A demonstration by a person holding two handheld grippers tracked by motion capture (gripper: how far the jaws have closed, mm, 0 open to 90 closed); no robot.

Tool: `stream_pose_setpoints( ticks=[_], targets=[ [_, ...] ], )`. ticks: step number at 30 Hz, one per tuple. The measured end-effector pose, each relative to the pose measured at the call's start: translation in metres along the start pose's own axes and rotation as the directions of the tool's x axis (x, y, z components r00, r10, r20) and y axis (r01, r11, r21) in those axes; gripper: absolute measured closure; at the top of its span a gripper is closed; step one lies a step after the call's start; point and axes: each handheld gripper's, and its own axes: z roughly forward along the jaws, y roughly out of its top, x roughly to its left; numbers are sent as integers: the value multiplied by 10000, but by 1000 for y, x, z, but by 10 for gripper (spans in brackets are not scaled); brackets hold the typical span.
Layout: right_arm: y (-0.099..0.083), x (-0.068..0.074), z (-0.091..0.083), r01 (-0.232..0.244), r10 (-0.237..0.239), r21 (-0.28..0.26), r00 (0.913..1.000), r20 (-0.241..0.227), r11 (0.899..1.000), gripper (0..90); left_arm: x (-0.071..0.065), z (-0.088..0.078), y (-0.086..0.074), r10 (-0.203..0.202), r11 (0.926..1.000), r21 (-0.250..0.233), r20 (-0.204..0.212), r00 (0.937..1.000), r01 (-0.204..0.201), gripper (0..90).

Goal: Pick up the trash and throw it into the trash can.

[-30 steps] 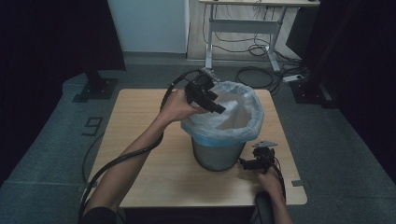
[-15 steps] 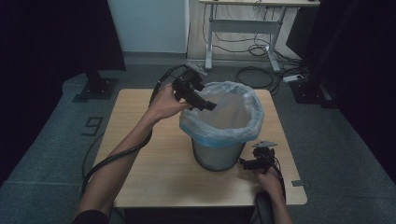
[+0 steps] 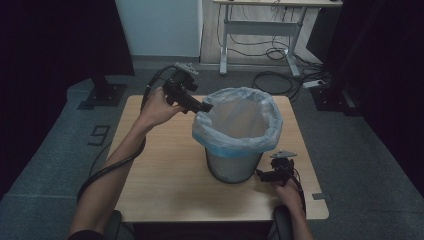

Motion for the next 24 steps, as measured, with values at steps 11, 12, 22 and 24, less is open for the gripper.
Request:
stream_pose_setpoints(
  ticks=[11,12,22,24],
  targets=[
    [0,0,0,5,-5,-1,10000,3,10000,0,18,-26,-28,-360,9991,-232,-572,9977,348,0],
    [0,0,0,4,-4,-1,10000,-2,10000,0,20,-28,-31,-356,9992,-214,-653,9972,343,0],
    [0,0,0,2,-2,-1,10000,-1,10000,0,34,-48,-64,-676,9975,-305,-1164,9909,644,0],
    [0,0,0,5,-5,-1,10000,0,10000,0,36,-51,-71,-788,9966,-345,-1247,9891,751,0]
  ],
)
